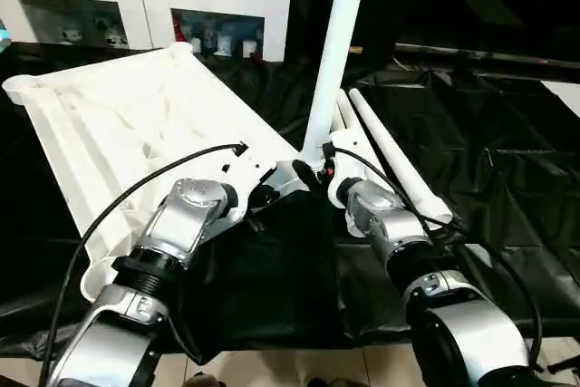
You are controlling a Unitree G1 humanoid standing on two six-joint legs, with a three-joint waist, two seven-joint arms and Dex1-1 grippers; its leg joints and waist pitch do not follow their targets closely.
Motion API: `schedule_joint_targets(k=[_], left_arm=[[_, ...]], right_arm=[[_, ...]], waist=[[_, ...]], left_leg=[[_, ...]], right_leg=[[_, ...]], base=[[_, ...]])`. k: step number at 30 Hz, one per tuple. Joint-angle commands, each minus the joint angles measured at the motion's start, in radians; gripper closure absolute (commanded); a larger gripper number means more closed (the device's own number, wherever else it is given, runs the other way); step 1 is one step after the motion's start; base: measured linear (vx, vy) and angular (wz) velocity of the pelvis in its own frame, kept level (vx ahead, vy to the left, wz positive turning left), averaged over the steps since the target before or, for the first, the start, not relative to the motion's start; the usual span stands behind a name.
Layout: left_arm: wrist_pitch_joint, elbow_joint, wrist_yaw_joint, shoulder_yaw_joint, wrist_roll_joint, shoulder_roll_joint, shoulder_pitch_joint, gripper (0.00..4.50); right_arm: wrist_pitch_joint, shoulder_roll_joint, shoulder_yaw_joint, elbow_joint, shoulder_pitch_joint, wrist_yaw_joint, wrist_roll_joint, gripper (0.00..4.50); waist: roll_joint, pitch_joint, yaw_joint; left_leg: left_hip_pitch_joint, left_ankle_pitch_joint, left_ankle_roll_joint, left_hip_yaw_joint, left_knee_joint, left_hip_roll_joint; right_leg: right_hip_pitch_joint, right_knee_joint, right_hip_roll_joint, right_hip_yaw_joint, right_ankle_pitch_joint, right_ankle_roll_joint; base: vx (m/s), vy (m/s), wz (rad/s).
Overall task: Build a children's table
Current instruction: Rotate leg to tighten
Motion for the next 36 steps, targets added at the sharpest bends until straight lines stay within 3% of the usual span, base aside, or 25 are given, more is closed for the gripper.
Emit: schedule_joint_targets(k=[1, 4, 6, 7, 9, 10, 11, 12, 13, 14, 17, 20, 24, 25, 27, 36], left_arm=[[-0.069, -0.036, -0.095, -0.039, -0.030, 0.005, 0.016, 4.50], [-0.088, -0.042, -0.148, -0.042, -0.038, 0.041, 0.026, 4.50], [-0.103, -0.044, -0.182, -0.042, -0.045, 0.061, 0.029, 4.50], [-0.119, -0.060, -0.248, -0.046, -0.063, 0.092, 0.038, 4.50], [-0.127, -0.070, -0.278, -0.049, -0.073, 0.106, 0.043, 4.50], [-0.120, -0.092, -0.329, -0.055, -0.092, 0.125, 0.051, 4.50], [-0.125, -0.105, -0.361, -0.062, -0.099, 0.138, 0.057, 4.50], [-0.131, -0.113, -0.382, -0.067, -0.103, 0.147, 0.061, 4.50], [-0.141, -0.116, -0.400, -0.070, -0.103, 0.156, 0.065, 4.50], [-0.145, -0.117, -0.407, -0.071, -0.103, 0.160, 0.066, 4.50], [-0.163, -0.115, -0.438, -0.078, -0.103, 0.177, 0.069, 4.50], [-0.167, -0.116, -0.445, -0.077, -0.107, 0.186, 0.070, 4.50], [-0.169, -0.119, -0.449, -0.074, -0.110, 0.192, 0.073, 4.50], [-0.170, -0.118, -0.450, -0.073, -0.110, 0.191, 0.073, 4.50], [-0.172, -0.116, -0.452, -0.071, -0.110, 0.191, 0.074, 4.50], [-0.169, -0.114, -0.448, -0.070, -0.113, 0.193, 0.077, 4.50]], right_arm=[[0.012, -0.041, 0.034, -0.022, -0.002, 0.136, 0.000, 0.91], [0.019, -0.111, 0.057, -0.079, 0.018, 0.253, -0.003, 0.91], [0.018, -0.157, 0.075, -0.120, 0.036, 0.332, -0.005, 0.91], [0.008, -0.225, 0.109, -0.186, 0.066, 0.457, -0.007, 0.91], [0.005, -0.251, 0.122, -0.210, 0.077, 0.508, -0.005, 0.91], [0.012, -0.284, 0.134, -0.240, 0.088, 0.582, 0.007, 0.91], [0.013, -0.298, 0.139, -0.249, 0.091, 0.621, 0.010, 0.91], [0.014, -0.307, 0.143, -0.254, 0.093, 0.647, 0.012, 0.91], [0.018, -0.317, 0.152, -0.262, 0.095, 0.677, 0.013, 0.91], [0.020, -0.321, 0.156, -0.265, 0.096, 0.688, 0.014, 0.91], [0.031, -0.341, 0.182, -0.287, 0.102, 0.739, 0.010, 0.91], [0.035, -0.342, 0.188, -0.295, 0.102, 0.742, 0.005, 0.91], [0.037, -0.332, 0.192, -0.296, 0.102, 0.759, 0.003, 0.91], [0.038, -0.330, 0.192, -0.294, 0.102, 0.761, 0.005, 1.05], [0.045, -0.328, 0.191, -0.297, 0.103, 0.767, 0.012, 1.24], [0.061, -0.315, 0.185, -0.302, 0.120, 0.753, 0.022, 1.76]], waist=[[0.013, -0.049, -0.009], [0.013, -0.052, -0.001], [0.010, -0.057, 0.010], [0.009, -0.062, 0.024], [-0.003, -0.064, 0.031], [0.005, -0.061, 0.036], [0.000, -0.063, 0.042], [-0.005, -0.068, 0.045], [-0.003, -0.072, 0.048], [-0.002, -0.073, 0.051], [-0.004, -0.076, 0.061], [-0.003, -0.075, 0.067], [-0.004, -0.069, 0.065], [-0.008, -0.068, 0.064], [-0.006, -0.068, 0.065], [-0.009, -0.071, 0.066]], left_leg=[[0.031, -0.631, -0.068, -0.034, -0.088, 0.048], [0.025, -0.560, -0.050, -0.027, -0.086, 0.048], [0.015, -0.481, -0.033, -0.021, -0.088, 0.049], [0.010, -0.402, -0.017, -0.014, -0.090, 0.051], [0.004, -0.324, 0.000, -0.001, -0.086, 0.051], [0.007, -0.323, 0.005, 0.003, -0.085, 0.050], [0.015, -0.316, 0.020, 0.012, -0.076, 0.047], [0.004, -0.270, 0.028, 0.014, -0.072, 0.046], [-0.001, -0.241, 0.034, 0.014, -0.070, 0.044], [0.005, -0.196, 0.048, 0.021, -0.066, 0.046], [-0.003, -0.112, 0.081, 0.025, -0.060, 0.043], [-0.001, -0.105, 0.083, 0.025, -0.061, 0.044], [0.001, -0.179, 0.043, 0.021, -0.067, 0.047], [0.001, -0.192, 0.033, 0.021, -0.068, 0.047], [0.003, -0.197, 0.026, 0.020, -0.068, 0.047], [-0.001, -0.162, 0.031, 0.021, -0.066, 0.045]], right_leg=[[0.004, -0.090, -0.086, 0.043, -0.620, -0.052], [0.006, -0.085, -0.089, 0.056, -0.589, -0.069], [0.013, -0.074, -0.088, 0.066, -0.524, -0.094], [0.015, -0.059, -0.083, 0.074, -0.426, -0.124], [0.011, -0.039, -0.077, 0.088, -0.335, -0.159], [0.007, -0.038, -0.076, 0.093, -0.341, -0.166], [-0.002, -0.034, -0.073, 0.104, -0.350, -0.184], [0.006, -0.022, -0.071, 0.109, -0.316, -0.194], [0.009, -0.015, -0.069, 0.111, -0.284, -0.198], [0.002, -0.006, -0.064, 0.115, -0.209, -0.223], [0.012, 0.015, -0.057, 0.115, -0.077, -0.257], [0.013, 0.017, -0.057, 0.113, -0.080, -0.259], [0.012, 0.003, -0.059, 0.112, -0.214, -0.225], [0.012, -0.001, -0.060, 0.113, -0.241, -0.213], [0.009, -0.002, -0.060, 0.114, -0.259, -0.204], [0.013, 0.004, -0.059, 0.114, -0.216, -0.204]], base=[[0.000, 0.000, 0.00], [0.000, 0.000, 0.00], [0.000, 0.000, 0.00], [0.000, 0.000, 0.00], [0.000, 0.000, 0.00], [0.056, -0.037, 0.10], [0.056, -0.037, 0.10], [0.065, -0.045, 0.11], [0.067, -0.048, 0.06], [0.067, -0.048, 0.06], [0.061, -0.037, 0.05], [0.000, 0.000, 0.00], [0.000, 0.000, 0.00], [0.000, 0.000, 0.00], [0.000, 0.000, 0.00], [0.000, 0.000, 0.00]])
